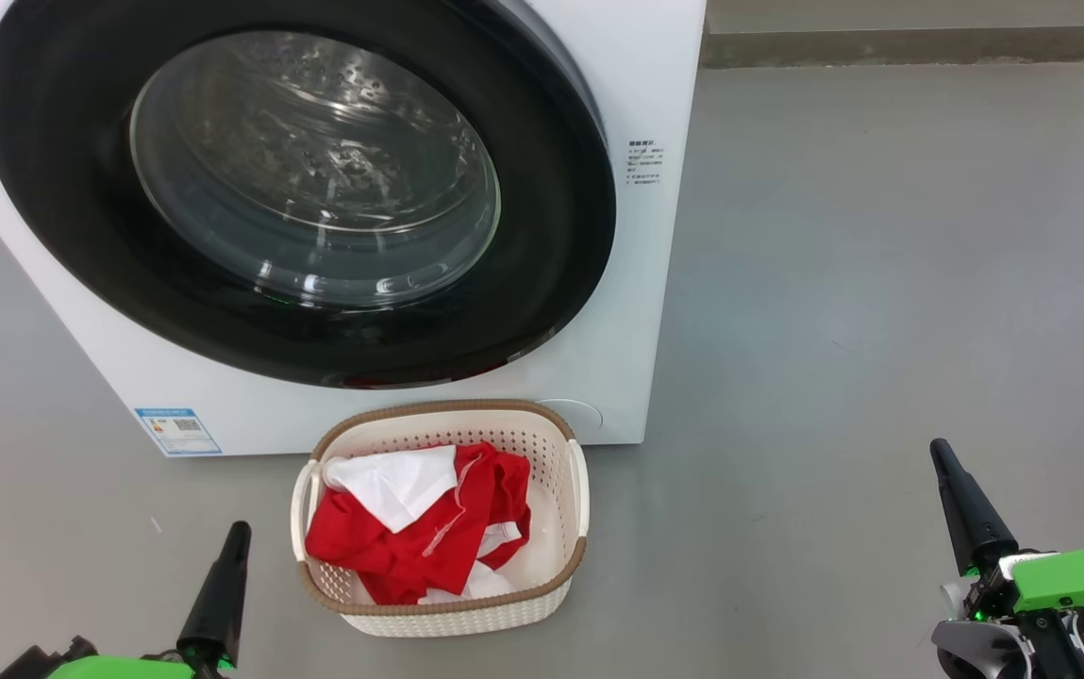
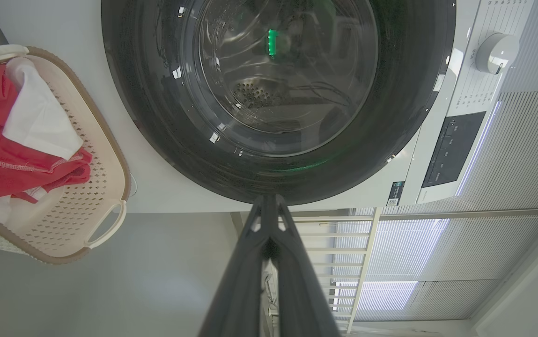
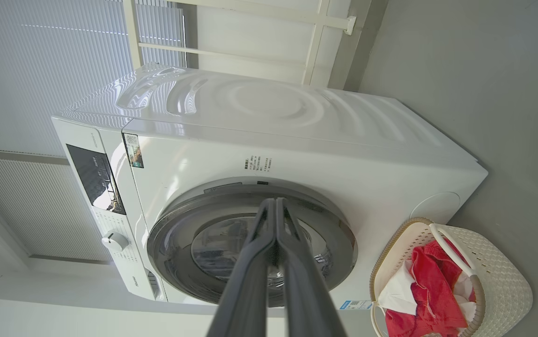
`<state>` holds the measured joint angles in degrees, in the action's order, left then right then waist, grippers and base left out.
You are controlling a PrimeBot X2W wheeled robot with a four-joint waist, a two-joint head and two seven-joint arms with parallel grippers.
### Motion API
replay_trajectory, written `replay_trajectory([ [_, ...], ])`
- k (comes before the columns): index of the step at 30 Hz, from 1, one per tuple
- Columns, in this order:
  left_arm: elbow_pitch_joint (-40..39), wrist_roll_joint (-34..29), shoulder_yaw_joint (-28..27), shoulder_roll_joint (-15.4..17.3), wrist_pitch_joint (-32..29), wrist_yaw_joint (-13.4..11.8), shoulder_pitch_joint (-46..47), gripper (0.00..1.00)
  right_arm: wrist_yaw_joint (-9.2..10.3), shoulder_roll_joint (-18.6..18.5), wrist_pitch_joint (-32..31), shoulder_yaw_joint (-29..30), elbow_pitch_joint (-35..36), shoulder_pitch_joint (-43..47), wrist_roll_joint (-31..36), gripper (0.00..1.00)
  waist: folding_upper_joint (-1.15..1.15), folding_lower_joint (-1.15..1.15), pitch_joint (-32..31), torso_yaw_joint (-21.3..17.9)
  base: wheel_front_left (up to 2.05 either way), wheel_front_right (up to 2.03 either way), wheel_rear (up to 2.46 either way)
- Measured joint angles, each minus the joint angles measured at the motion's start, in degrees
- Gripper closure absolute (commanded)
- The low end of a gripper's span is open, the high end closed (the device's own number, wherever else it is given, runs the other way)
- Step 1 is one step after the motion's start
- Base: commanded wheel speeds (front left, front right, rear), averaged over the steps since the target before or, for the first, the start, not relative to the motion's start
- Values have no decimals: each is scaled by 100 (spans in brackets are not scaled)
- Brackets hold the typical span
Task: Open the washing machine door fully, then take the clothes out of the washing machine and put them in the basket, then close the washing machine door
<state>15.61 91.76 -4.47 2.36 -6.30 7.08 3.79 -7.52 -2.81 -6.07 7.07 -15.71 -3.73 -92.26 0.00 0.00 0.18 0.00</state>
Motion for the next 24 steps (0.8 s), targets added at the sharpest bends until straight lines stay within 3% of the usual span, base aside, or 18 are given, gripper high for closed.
replay_trajectory([
  [24, 0, 0, 0, 0, 0, 0, 0, 100, 0, 10, 0, 9, 0, 0, 0, 100, 0, 0, 0, 0, 0, 0, 0],
])
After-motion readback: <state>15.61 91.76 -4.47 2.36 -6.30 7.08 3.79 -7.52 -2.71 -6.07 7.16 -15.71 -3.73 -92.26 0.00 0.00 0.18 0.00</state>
